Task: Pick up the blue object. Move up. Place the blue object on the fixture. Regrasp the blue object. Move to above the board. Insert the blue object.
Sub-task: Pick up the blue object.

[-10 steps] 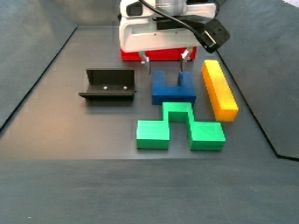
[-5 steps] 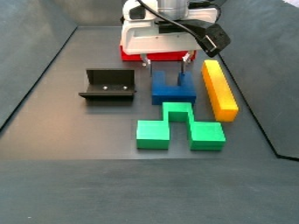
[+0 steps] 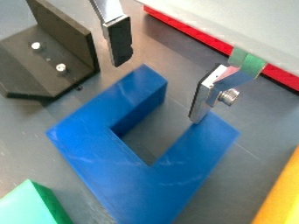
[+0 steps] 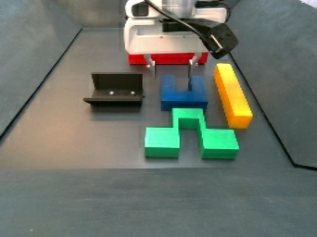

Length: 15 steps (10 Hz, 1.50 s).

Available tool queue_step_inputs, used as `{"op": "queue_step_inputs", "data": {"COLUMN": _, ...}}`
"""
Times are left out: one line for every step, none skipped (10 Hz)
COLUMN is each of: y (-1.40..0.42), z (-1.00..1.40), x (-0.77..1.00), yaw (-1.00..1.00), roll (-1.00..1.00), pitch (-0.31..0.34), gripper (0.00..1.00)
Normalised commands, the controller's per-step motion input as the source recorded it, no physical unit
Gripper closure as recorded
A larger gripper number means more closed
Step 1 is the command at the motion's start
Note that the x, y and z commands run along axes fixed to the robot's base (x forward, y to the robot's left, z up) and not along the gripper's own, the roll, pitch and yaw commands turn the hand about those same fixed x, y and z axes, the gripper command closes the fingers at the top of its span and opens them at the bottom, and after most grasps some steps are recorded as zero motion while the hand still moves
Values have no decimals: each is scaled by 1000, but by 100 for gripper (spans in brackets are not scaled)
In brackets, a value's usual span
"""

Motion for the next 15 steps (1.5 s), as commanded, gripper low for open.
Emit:
{"op": "queue_step_inputs", "data": {"y": 0, "z": 0, "x": 234, "yaw": -166, "roll": 64, "pitch": 164, "gripper": 0}}
{"op": "queue_step_inputs", "data": {"y": 0, "z": -26, "x": 174, "yaw": -154, "roll": 61, "pitch": 133, "gripper": 0}}
{"op": "queue_step_inputs", "data": {"y": 0, "z": -74, "x": 109, "yaw": -131, "roll": 47, "pitch": 90, "gripper": 0}}
{"op": "queue_step_inputs", "data": {"y": 0, "z": -140, "x": 40, "yaw": -37, "roll": 24, "pitch": 36, "gripper": 0}}
{"op": "queue_step_inputs", "data": {"y": 6, "z": -180, "x": 31, "yaw": 0, "roll": 20, "pitch": 10, "gripper": 0}}
{"op": "queue_step_inputs", "data": {"y": 6, "z": -177, "x": 11, "yaw": 0, "roll": 19, "pitch": 4, "gripper": 0}}
{"op": "queue_step_inputs", "data": {"y": 0, "z": -163, "x": 0, "yaw": 0, "roll": 11, "pitch": 0, "gripper": 0}}
{"op": "queue_step_inputs", "data": {"y": 17, "z": -166, "x": -51, "yaw": 0, "roll": 9, "pitch": 0, "gripper": 0}}
{"op": "queue_step_inputs", "data": {"y": 83, "z": -140, "x": -154, "yaw": 43, "roll": 0, "pitch": 0, "gripper": 0}}
{"op": "queue_step_inputs", "data": {"y": 146, "z": -83, "x": -137, "yaw": 106, "roll": 0, "pitch": 0, "gripper": 0}}
{"op": "queue_step_inputs", "data": {"y": 134, "z": -63, "x": -103, "yaw": 103, "roll": -10, "pitch": 0, "gripper": 0}}
{"op": "queue_step_inputs", "data": {"y": 0, "z": -94, "x": -14, "yaw": 34, "roll": 0, "pitch": 0, "gripper": 0}}
{"op": "queue_step_inputs", "data": {"y": 0, "z": -89, "x": -31, "yaw": 0, "roll": 0, "pitch": 0, "gripper": 0}}
{"op": "queue_step_inputs", "data": {"y": -11, "z": -111, "x": -43, "yaw": 0, "roll": 0, "pitch": 0, "gripper": 0}}
{"op": "queue_step_inputs", "data": {"y": -69, "z": -94, "x": 0, "yaw": 0, "roll": 0, "pitch": 0, "gripper": 0}}
